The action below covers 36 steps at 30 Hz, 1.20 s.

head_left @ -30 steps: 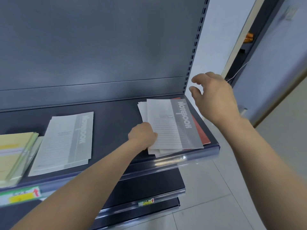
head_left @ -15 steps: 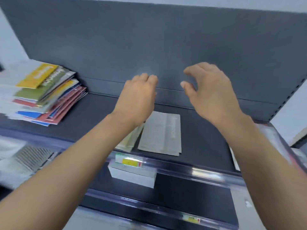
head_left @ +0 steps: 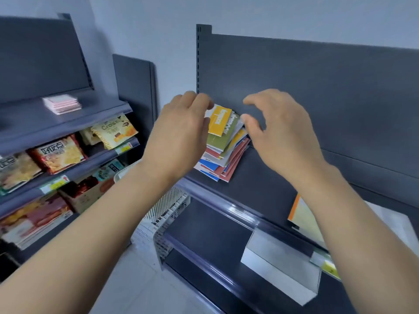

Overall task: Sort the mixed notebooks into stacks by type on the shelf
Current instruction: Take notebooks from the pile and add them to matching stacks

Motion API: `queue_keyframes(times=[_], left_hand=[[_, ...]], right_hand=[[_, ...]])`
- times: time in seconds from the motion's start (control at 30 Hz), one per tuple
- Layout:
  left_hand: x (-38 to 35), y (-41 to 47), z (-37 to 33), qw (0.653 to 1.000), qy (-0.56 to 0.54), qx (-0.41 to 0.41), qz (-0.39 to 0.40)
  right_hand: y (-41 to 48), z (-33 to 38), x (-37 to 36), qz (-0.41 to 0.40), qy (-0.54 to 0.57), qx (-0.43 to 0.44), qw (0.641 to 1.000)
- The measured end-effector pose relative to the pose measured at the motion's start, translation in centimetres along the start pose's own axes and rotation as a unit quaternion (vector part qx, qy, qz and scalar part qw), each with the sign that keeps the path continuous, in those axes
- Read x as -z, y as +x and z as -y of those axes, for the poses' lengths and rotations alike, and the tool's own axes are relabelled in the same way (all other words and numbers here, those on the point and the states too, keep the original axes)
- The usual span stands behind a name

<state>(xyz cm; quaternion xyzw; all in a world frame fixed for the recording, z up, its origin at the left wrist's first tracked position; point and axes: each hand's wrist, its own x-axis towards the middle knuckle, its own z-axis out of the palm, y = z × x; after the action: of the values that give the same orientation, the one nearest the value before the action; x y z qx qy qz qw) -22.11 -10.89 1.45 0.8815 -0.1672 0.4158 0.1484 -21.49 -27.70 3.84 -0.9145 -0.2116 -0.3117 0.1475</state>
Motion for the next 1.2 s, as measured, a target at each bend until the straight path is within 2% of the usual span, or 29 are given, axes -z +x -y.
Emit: queue_keyframes(times=[0.2, 0.33, 0.43, 0.53, 0.67, 0.9, 1.03, 1.1, 1.2], left_hand=[[-1.1, 0.2, 5.7, 0.999, 0.001, 0.05, -0.004], [-3.6, 1.3, 8.5, 0.998, 0.002, 0.066, 0.018], [-5.8, 2.9, 10.5, 0.996, 0.004, 0.078, 0.035], [-8.3, 4.6, 12.4, 0.994, 0.001, 0.093, 0.058], [-11.3, 6.2, 14.3, 0.99, -0.008, 0.113, 0.087], [-14.4, 7.6, 17.7, 0.984, -0.026, 0.116, 0.133], [-15.3, 8.2, 19.1, 0.981, -0.044, 0.097, 0.162], [-15.5, 8.5, 19.9, 0.979, -0.054, 0.093, 0.171], [-16.2, 9.1, 20.8, 0.974, -0.069, 0.106, 0.191]], right_hand=[[4.0, 0.8, -5.3, 0.024, 0.006, -0.016, 1.0], [7.0, -0.9, -9.4, 0.035, 0.031, -0.074, 0.996], [9.4, -3.1, -13.0, 0.078, 0.026, -0.13, 0.988], [11.7, -5.2, -16.6, 0.154, 0.049, -0.195, 0.967], [13.6, -7.2, -20.4, 0.243, 0.092, -0.227, 0.939], [15.7, -7.7, -23.8, 0.293, 0.141, -0.321, 0.89], [16.5, -7.2, -23.9, 0.244, 0.128, -0.363, 0.89], [16.9, -7.3, -23.1, 0.184, 0.129, -0.389, 0.893], [17.1, -7.7, -21.3, 0.066, 0.126, -0.382, 0.913]])
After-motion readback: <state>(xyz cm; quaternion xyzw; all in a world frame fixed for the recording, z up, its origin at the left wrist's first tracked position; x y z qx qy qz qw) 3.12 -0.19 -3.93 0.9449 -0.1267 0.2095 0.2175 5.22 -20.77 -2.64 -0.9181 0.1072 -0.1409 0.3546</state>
